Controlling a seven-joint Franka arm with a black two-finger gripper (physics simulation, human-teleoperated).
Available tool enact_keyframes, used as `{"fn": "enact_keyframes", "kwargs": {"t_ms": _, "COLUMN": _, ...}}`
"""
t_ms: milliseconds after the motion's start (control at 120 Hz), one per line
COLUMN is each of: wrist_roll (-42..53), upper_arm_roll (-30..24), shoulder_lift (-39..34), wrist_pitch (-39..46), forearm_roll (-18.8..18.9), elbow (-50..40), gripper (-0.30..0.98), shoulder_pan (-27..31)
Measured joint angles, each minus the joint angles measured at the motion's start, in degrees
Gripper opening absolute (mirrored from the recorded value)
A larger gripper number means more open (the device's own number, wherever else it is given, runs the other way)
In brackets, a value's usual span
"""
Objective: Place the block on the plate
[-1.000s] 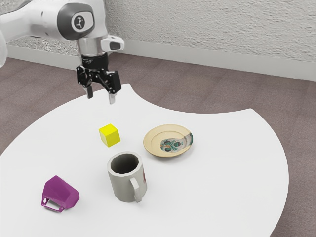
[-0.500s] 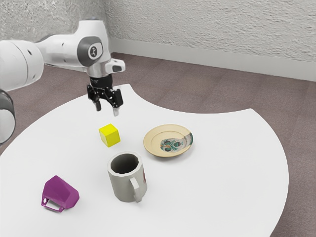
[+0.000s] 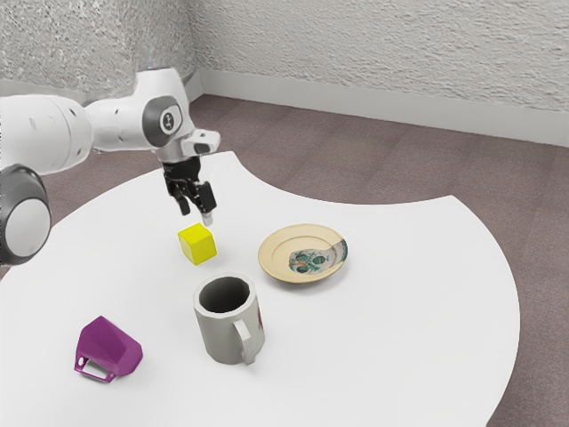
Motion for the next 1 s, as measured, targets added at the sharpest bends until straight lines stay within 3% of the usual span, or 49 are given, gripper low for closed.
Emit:
{"fn": "enact_keyframes", "kwargs": {"t_ms": 258, "wrist_roll": 5.20, "upper_arm_roll": 0.59, "shoulder_lift": 3.42, "wrist_pitch": 2.71, "forearm_roll": -0.24, "elbow": 2.90, "gripper": 0.69, "shoulder_pan": 0.01}}
{"fn": "enact_keyframes", "kwargs": {"t_ms": 667, "wrist_roll": 5.98, "upper_arm_roll": 1.04, "shoulder_lift": 6.89, "wrist_pitch": 5.98, "forearm_roll": 7.93, "elbow": 3.16, "gripper": 0.69, "shoulder_pan": -0.01}}
{"fn": "enact_keyframes", "kwargs": {"t_ms": 1000, "wrist_roll": 5.70, "upper_arm_roll": 1.03, "shoulder_lift": 9.05, "wrist_pitch": 8.05, "forearm_roll": 8.11, "elbow": 3.08, "gripper": 0.69, "shoulder_pan": 0.11}}
